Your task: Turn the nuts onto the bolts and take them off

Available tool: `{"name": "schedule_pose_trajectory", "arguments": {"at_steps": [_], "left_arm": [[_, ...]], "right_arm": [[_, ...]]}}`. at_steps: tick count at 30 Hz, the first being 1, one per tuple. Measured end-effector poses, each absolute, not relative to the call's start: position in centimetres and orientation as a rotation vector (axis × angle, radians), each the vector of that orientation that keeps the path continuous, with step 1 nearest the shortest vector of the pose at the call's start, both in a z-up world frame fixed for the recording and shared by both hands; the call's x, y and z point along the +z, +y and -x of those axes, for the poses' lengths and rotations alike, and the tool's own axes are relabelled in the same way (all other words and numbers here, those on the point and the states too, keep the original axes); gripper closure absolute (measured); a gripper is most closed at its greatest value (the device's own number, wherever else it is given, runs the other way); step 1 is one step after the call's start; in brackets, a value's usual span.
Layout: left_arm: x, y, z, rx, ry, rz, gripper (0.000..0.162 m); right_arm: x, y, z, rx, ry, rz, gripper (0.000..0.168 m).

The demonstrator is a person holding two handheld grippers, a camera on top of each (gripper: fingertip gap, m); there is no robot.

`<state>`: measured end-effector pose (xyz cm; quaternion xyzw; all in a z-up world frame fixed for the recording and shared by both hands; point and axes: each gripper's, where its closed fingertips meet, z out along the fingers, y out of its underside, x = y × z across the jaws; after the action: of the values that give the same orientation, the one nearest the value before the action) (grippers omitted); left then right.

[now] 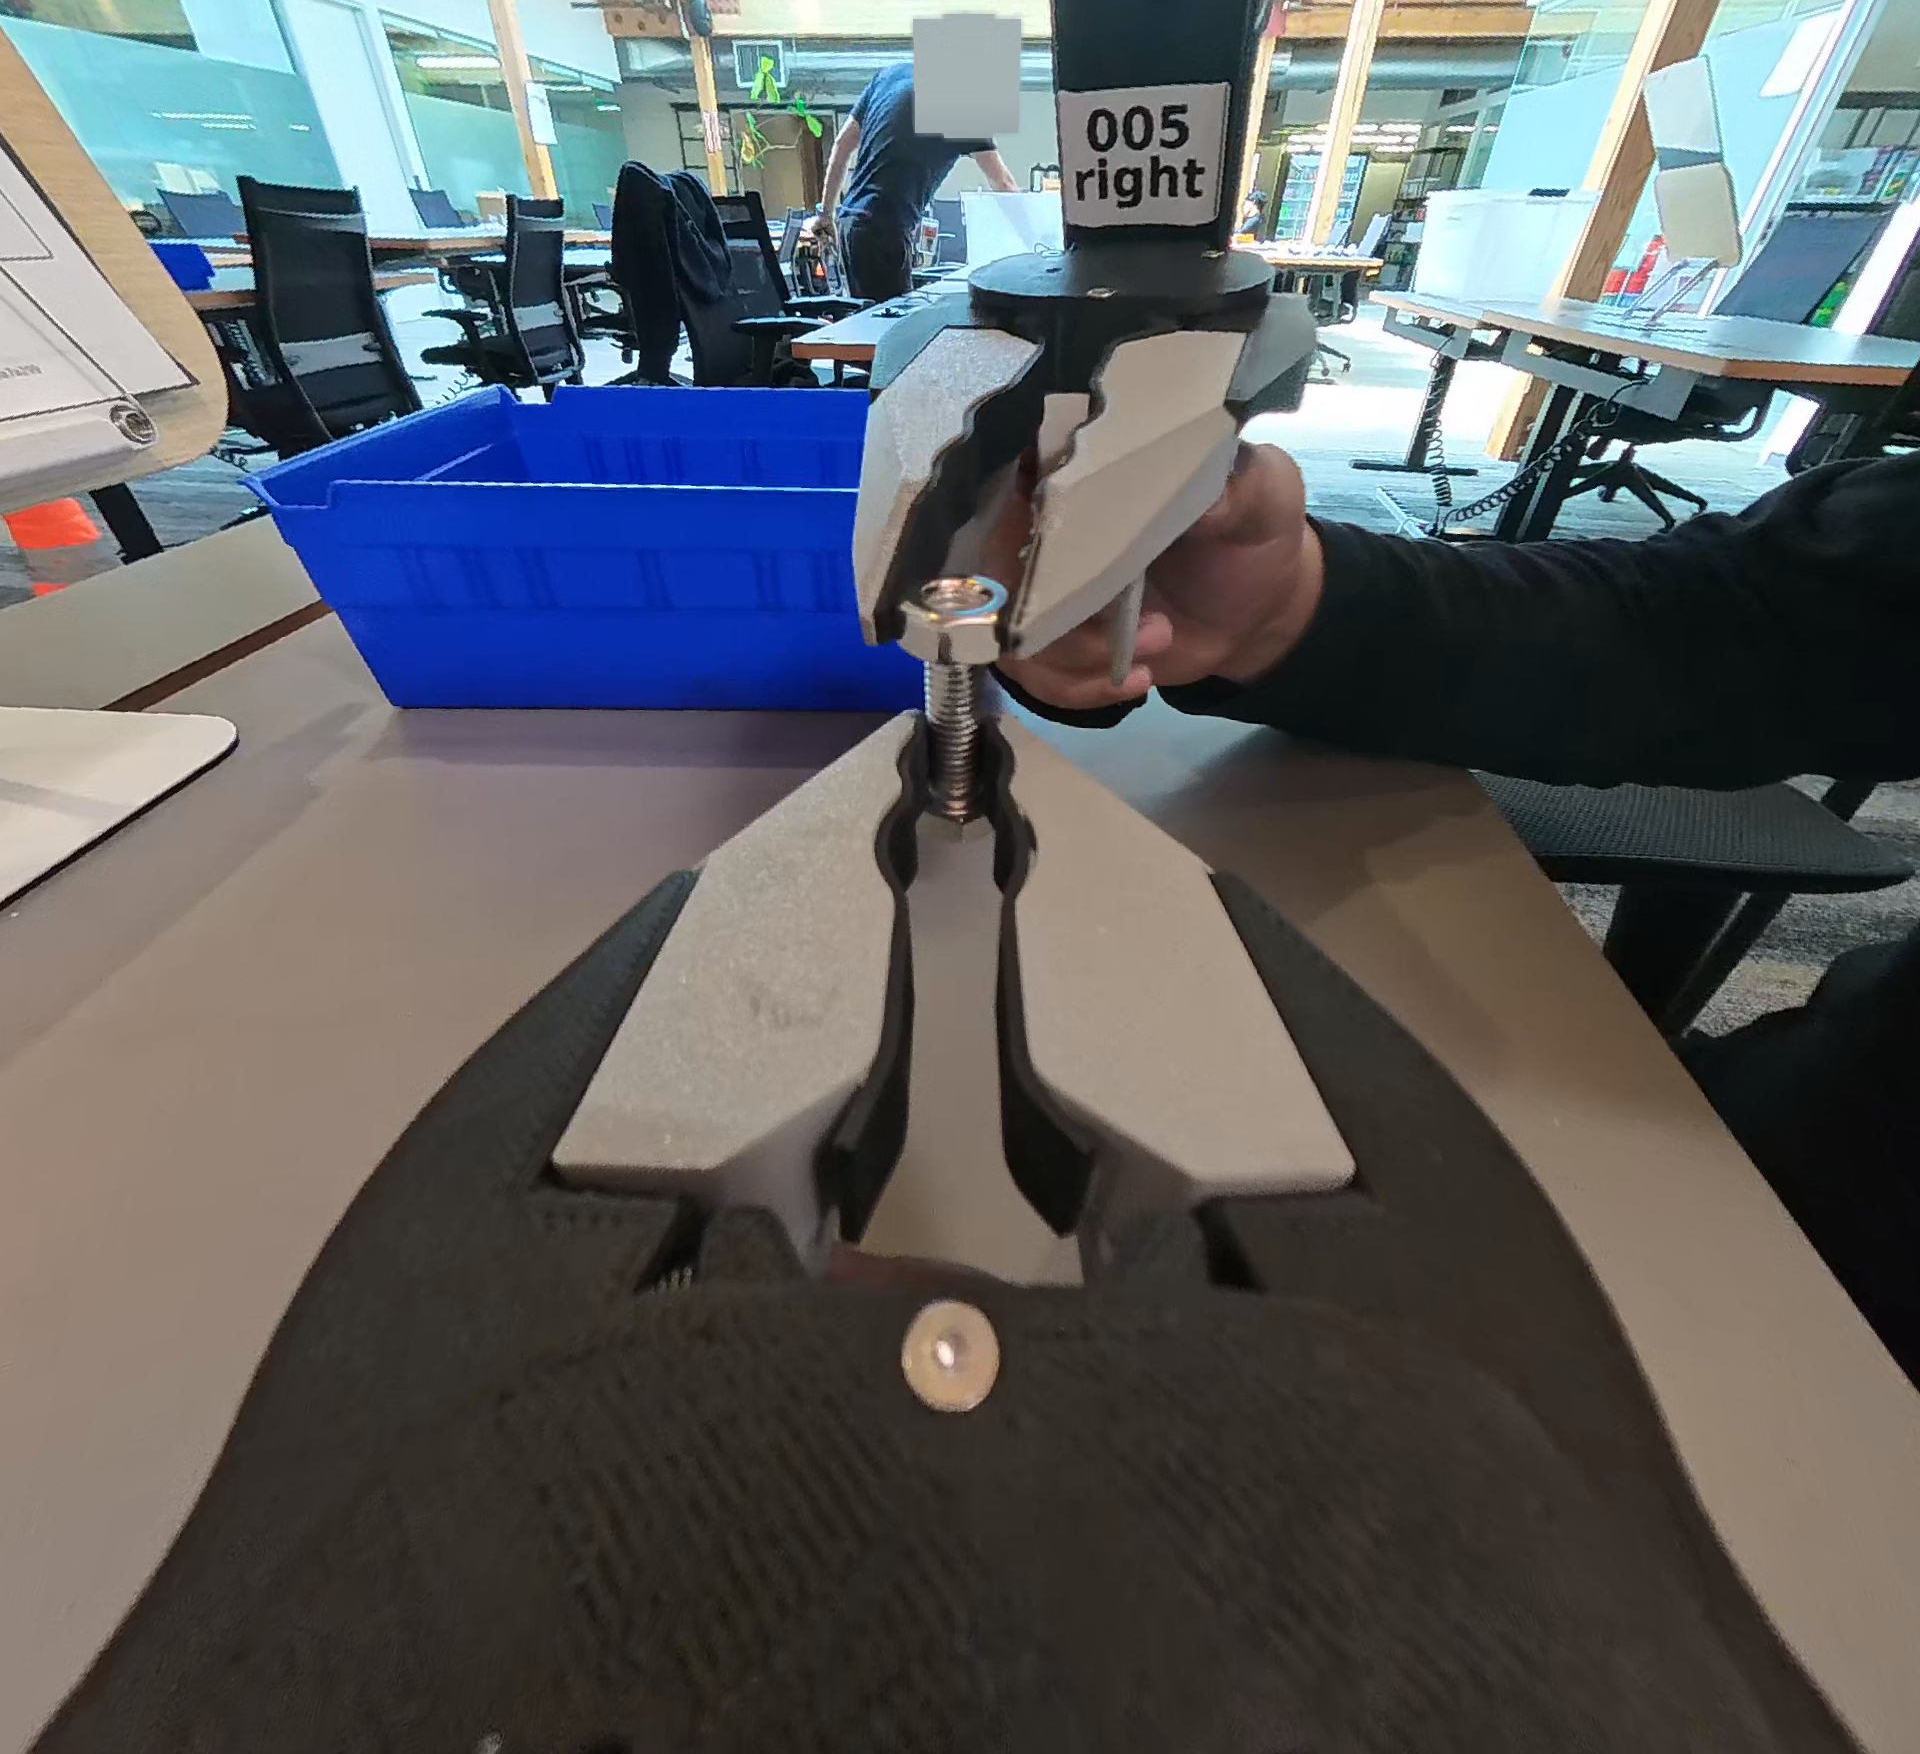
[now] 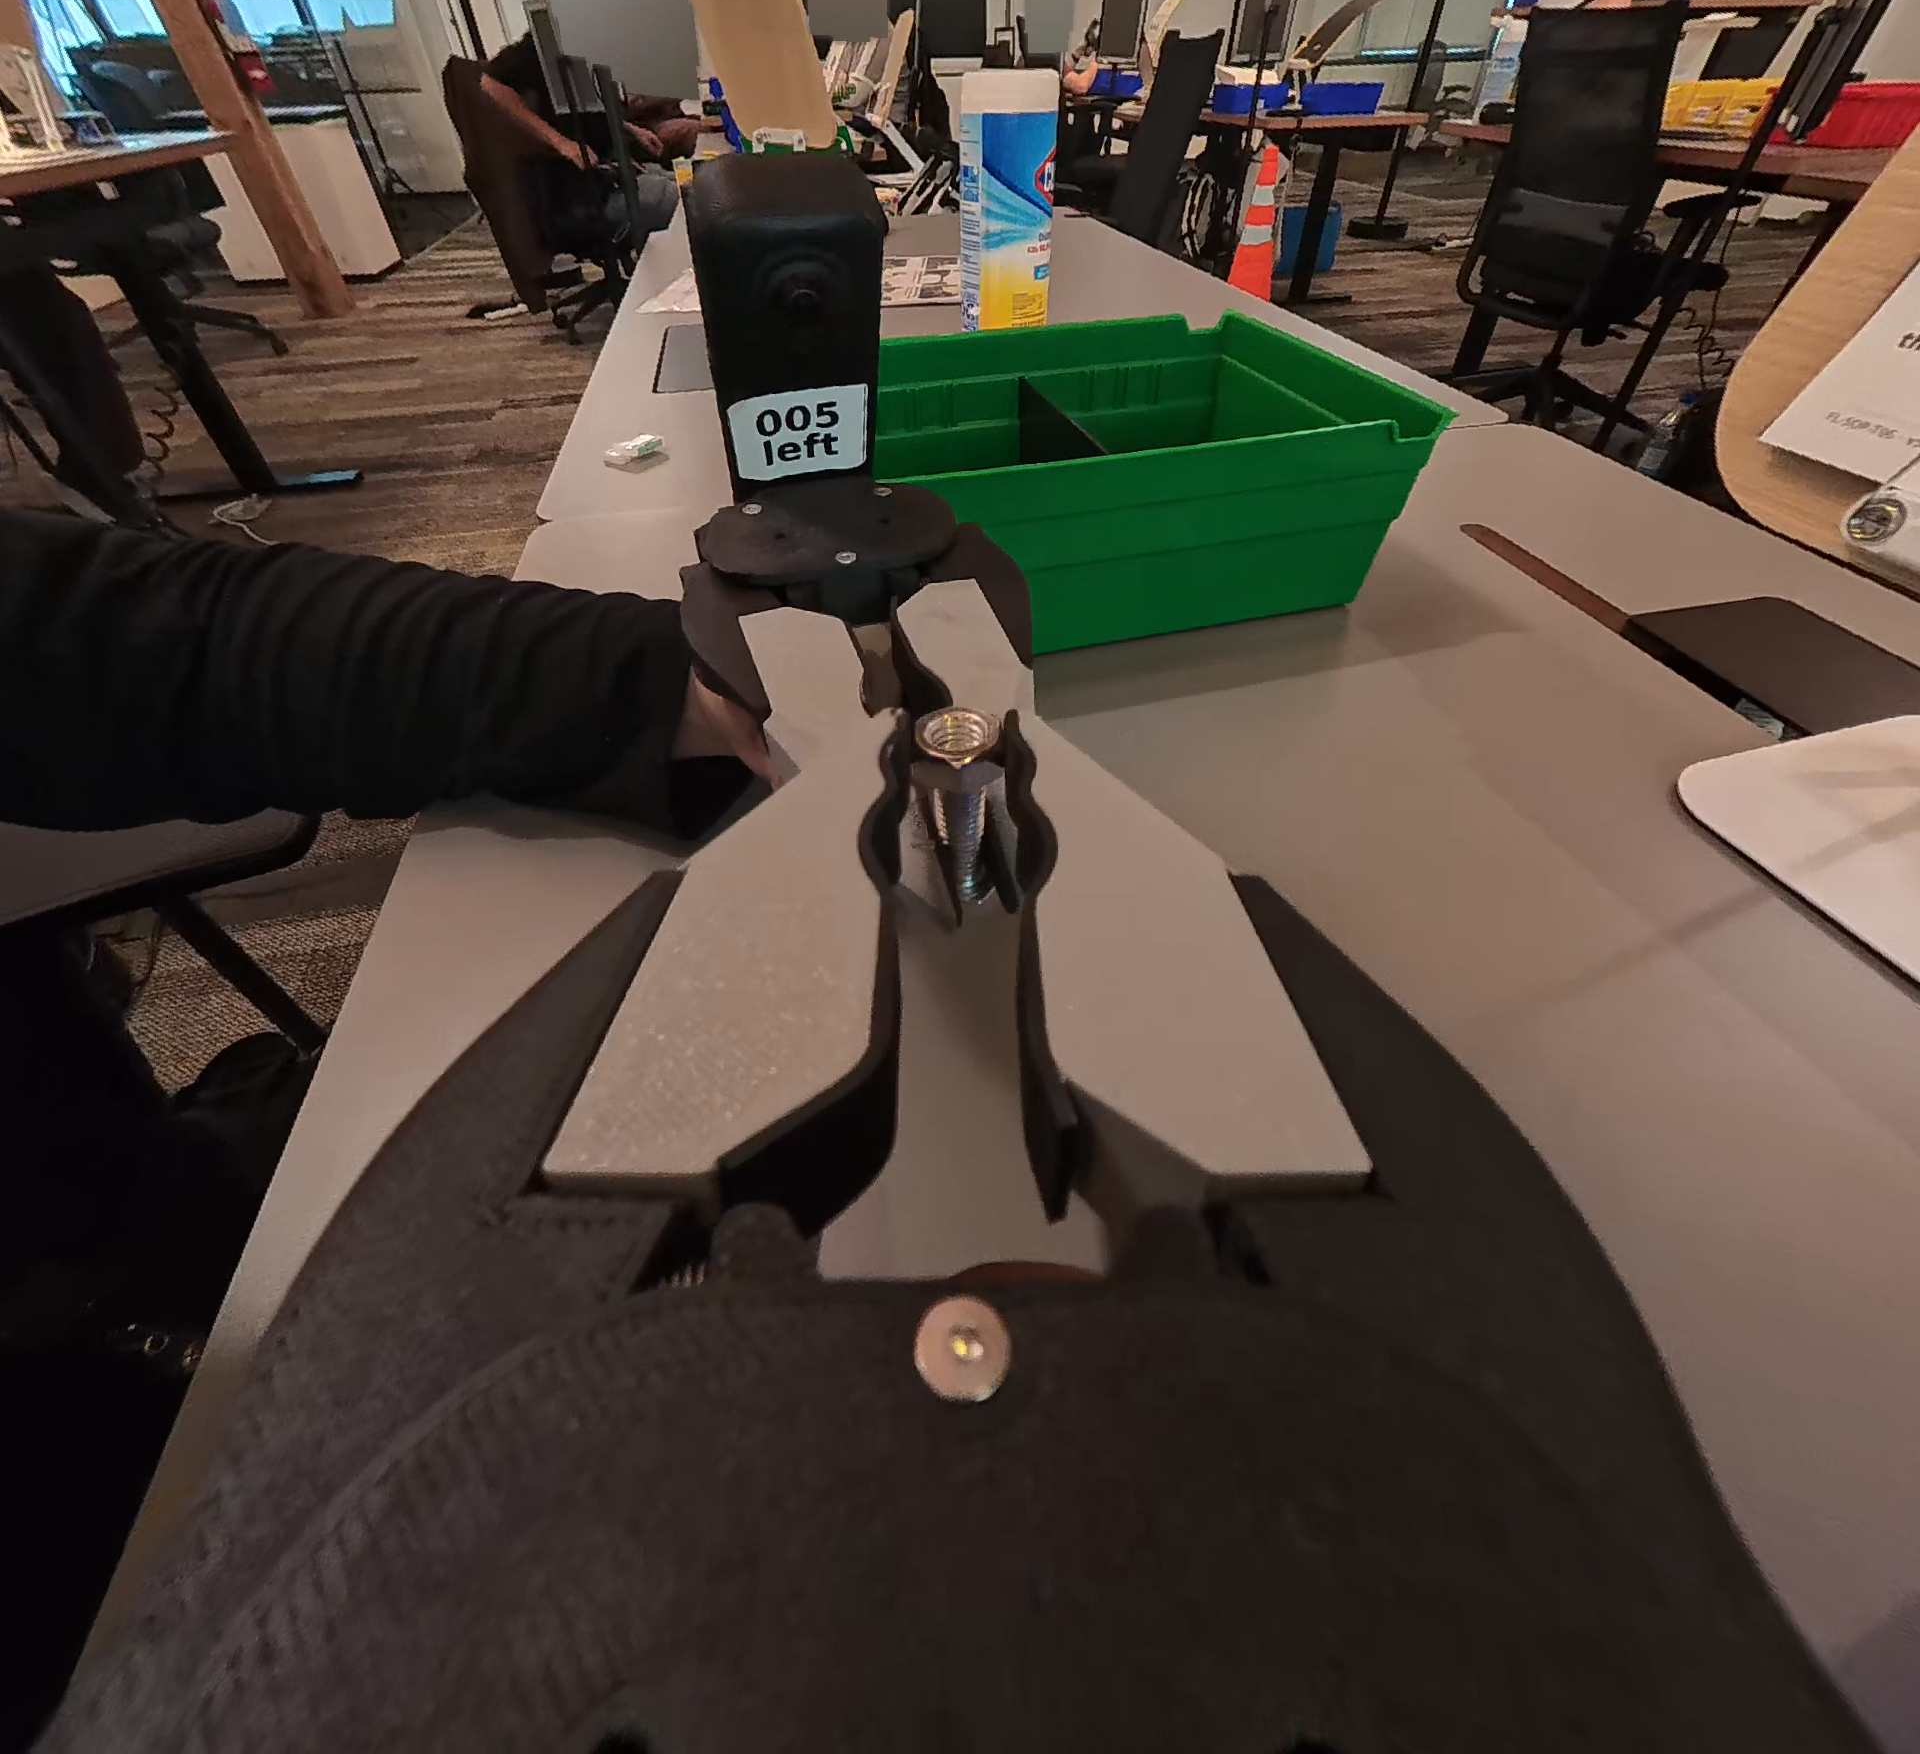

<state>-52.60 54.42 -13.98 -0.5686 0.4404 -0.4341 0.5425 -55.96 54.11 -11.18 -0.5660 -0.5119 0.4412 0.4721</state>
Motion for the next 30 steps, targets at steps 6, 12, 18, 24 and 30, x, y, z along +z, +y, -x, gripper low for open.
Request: {"name": "schedule_pose_trajectory", "arguments": {"at_steps": [6, 12, 18, 24, 30], "left_arm": [[-14.0, 54.5, 52.6, -1.026, 1.047, 1.353, 0.156], [-14.1, 54.5, 52.6, -1.026, 1.051, 1.359, 0.156], [-13.9, 54.5, 52.6, -1.033, 1.041, 1.351, 0.156], [-13.8, 54.2, 52.5, -1.051, 1.045, 1.340, 0.156], [-13.6, 54.4, 52.6, -1.040, 1.031, 1.336, 0.156]], "right_arm": [[-11.3, 54.2, 55.9, 1.071, -1.258, 1.398, 0.154], [-11.4, 54.2, 55.8, 1.083, -1.259, 1.408, 0.154], [-11.1, 54.3, 55.7, 1.107, -1.244, 1.405, 0.137], [-10.3, 53.6, 55.6, 1.197, -1.225, 1.353, 0.125], [-11.1, 52.9, 56.8, 1.183, -1.256, 1.351, 0.116]]}}
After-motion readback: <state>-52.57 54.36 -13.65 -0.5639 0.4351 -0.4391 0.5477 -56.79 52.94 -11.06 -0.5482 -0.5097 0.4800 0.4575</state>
